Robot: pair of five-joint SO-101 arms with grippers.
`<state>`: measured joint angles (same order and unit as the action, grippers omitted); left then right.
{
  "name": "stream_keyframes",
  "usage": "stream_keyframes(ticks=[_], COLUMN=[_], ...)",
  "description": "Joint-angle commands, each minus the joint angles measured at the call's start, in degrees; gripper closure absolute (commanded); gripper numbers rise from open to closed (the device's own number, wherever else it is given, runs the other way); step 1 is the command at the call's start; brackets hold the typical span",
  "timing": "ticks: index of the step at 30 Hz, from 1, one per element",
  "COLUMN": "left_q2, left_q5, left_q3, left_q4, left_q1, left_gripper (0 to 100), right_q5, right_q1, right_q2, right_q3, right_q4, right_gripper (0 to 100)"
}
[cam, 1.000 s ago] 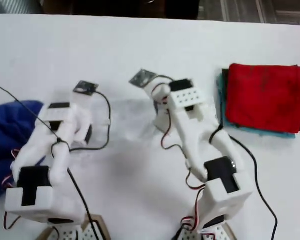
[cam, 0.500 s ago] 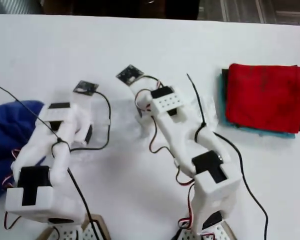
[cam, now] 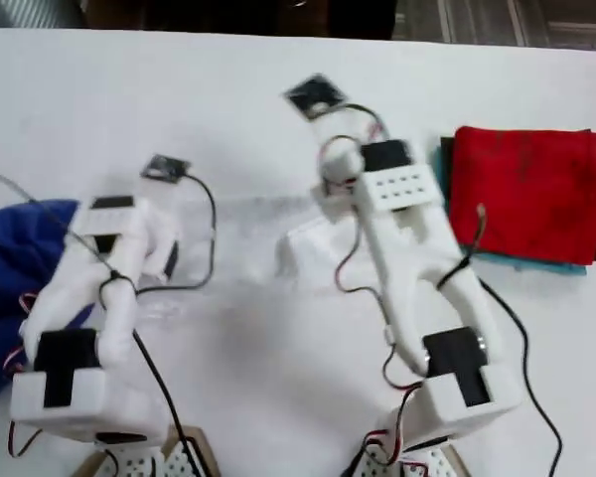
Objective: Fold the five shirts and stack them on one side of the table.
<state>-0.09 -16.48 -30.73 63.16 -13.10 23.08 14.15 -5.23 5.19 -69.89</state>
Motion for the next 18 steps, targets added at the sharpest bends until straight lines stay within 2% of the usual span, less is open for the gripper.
stream_keyframes(ticks=[1,5,10,13,18], left_q2=[-6.8,-4.6,7.1,15.3,25.0], left_q5=[0.4,0.2,0.6,0.7,4.1], left_q3=[8.0,10.1,13.2,20.4,33.2], left_q4=[2.5,-3.3,-11.1,-9.8,-1.1], left_q1=[-2.9,-4.7,-4.7,-5.2,-6.6], left_gripper=[97,97,97,97,97], right_q5=[0.0,0.0,0.0,0.0,0.1], right_q1=[-4.5,-5.9,-5.7,-6.0,-6.1], right_q2=[0.9,-0.2,-0.7,-0.7,-0.7], right_q3=[4.3,9.4,12.1,12.2,12.2], right_q4=[1.8,5.3,7.9,7.8,7.7], right_gripper=[97.5,97.5,97.5,97.5,97.5])
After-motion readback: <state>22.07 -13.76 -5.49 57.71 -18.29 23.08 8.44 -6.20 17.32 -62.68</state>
